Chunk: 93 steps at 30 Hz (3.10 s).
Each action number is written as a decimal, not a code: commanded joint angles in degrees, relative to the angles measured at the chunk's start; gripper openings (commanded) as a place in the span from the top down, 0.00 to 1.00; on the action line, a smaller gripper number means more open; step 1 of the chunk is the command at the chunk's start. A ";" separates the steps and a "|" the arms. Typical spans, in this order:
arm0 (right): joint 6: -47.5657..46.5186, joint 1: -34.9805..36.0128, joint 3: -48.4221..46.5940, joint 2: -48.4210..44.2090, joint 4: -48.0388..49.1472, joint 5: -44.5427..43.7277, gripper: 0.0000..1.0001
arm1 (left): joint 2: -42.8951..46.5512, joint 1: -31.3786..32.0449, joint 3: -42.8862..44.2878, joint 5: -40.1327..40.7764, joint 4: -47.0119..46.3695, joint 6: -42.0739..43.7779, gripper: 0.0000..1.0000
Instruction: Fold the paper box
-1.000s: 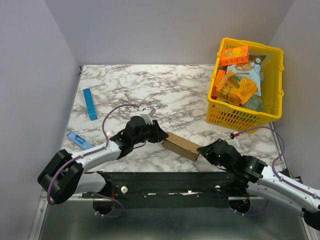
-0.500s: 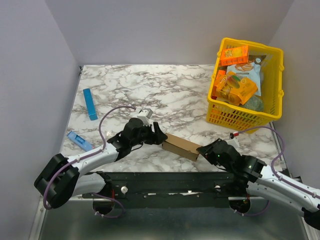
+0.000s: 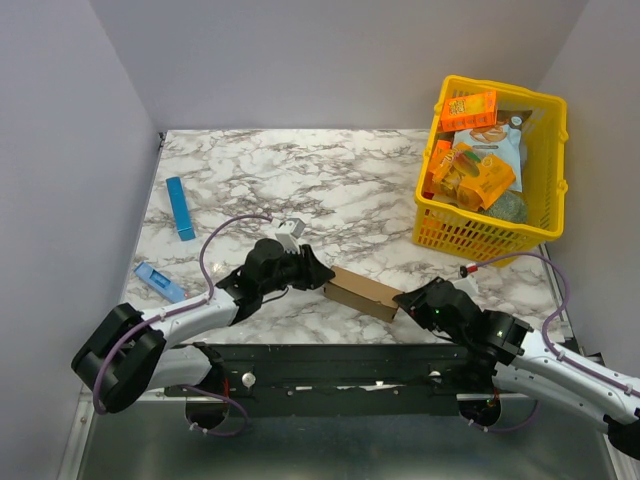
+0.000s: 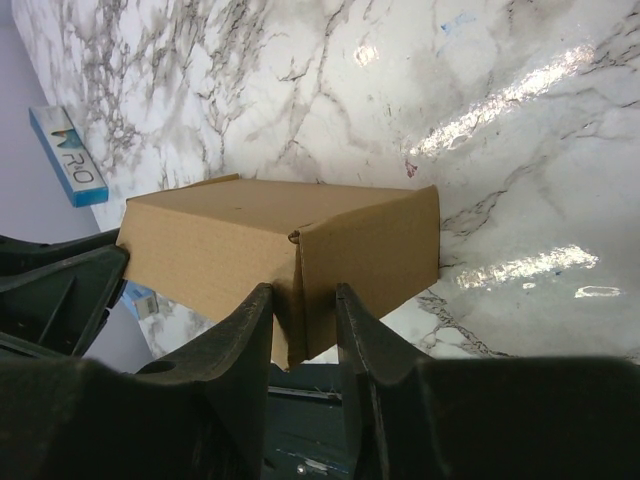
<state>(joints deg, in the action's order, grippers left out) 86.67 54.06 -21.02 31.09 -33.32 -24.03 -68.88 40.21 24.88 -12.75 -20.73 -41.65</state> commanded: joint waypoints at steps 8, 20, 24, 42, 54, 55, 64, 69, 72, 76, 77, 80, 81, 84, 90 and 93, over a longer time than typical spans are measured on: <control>-2.03 0.25 2.47 0.11 -13.79 -3.30 0.64 | -4.42 -1.36 -6.86 6.69 11.77 1.92 0.65; -3.70 0.25 1.42 2.13 -12.64 -4.09 0.64 | -5.56 -1.27 -10.21 6.78 8.95 -0.45 0.81; -4.40 0.25 1.15 1.52 -13.09 -5.06 0.64 | -6.09 -0.66 -9.86 7.39 9.22 -0.45 0.83; -6.52 0.25 1.33 1.08 -11.85 -5.32 0.64 | 2.08 -0.66 -9.59 5.64 6.06 -3.09 0.38; -6.60 0.25 2.73 0.81 -11.77 -5.50 0.69 | -8.98 -0.57 -15.13 3.26 -5.80 -5.63 0.82; -6.95 0.25 2.73 1.07 -11.59 -5.59 0.69 | -9.77 -0.57 -15.04 2.91 -6.25 -5.64 0.82; -8.71 0.25 2.56 4.15 -10.71 -5.15 0.73 | -14.26 0.75 -13.20 4.67 -5.72 -5.46 0.89; -10.20 0.34 1.68 5.21 -9.92 -5.50 0.73 | -12.07 0.75 -11.97 5.63 -3.28 -4.15 0.85; -12.65 0.25 0.98 5.21 -8.17 -5.24 0.78 | -9.61 0.75 -10.65 7.21 0.15 -2.92 0.83; -16.26 0.34 1.41 4.77 -3.87 -4.27 0.81 | -8.47 0.66 -10.64 9.76 0.70 -2.74 0.82; -18.01 0.34 1.85 4.59 -2.03 -2.96 0.81 | -7.68 0.66 -11.52 10.20 -0.09 -2.74 0.82; -20.93 0.34 3.61 2.66 3.51 -1.29 0.81 | -4.35 0.66 -14.23 12.13 -3.69 -3.61 0.81; -22.24 0.52 4.40 2.05 5.35 -0.93 0.82 | -3.11 0.66 -15.12 12.31 -4.75 -3.88 0.81; -24.09 1.22 5.37 -1.02 6.95 0.12 0.81 | 3.30 0.66 -18.46 13.97 -4.59 -5.11 0.78; -28.93 1.66 7.74 -2.71 9.16 5.04 0.79 | 15.08 1.19 -22.60 15.74 0.51 -6.16 0.74; -29.72 1.83 8.18 -1.65 9.94 6.89 0.79 | 16.76 2.15 -23.30 16.09 1.39 -7.30 0.74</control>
<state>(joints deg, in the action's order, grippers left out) 61.30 55.46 -15.18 28.12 -18.61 -20.60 -52.80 41.63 5.58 -1.67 -33.87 -49.34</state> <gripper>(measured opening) 0.207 0.267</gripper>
